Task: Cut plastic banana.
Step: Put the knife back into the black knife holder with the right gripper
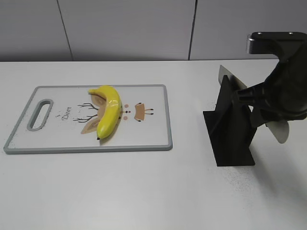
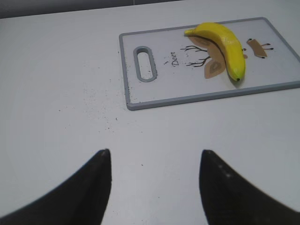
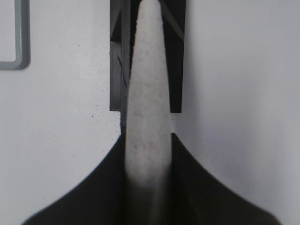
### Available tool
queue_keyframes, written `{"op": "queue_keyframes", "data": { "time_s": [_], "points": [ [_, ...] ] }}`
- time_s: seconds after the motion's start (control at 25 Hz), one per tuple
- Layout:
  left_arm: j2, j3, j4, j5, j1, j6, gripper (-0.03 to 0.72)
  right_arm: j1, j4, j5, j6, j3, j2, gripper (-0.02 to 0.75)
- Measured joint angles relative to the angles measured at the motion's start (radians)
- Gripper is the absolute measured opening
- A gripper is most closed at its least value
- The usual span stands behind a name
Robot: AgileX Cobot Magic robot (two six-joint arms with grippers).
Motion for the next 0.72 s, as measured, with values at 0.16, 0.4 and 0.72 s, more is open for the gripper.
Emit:
{"op": "queue_keyframes", "data": {
  "time_s": [0.16,0.4,0.72],
  "points": [
    [0.0,0.0,0.0,0.0,0.0,0.0,0.579,0.0,0.016,0.0,0.0,0.0,0.0,0.162],
    [0.0,0.0,0.0,0.0,0.0,0.0,0.579,0.0,0.044,0.0,-0.002,0.0,0.0,0.326],
    [0.0,0.0,0.0,0.0,0.0,0.0,0.579,0.0,0.072,0.001,-0.067,-0.009,-0.002,0.585]
  ]
}}
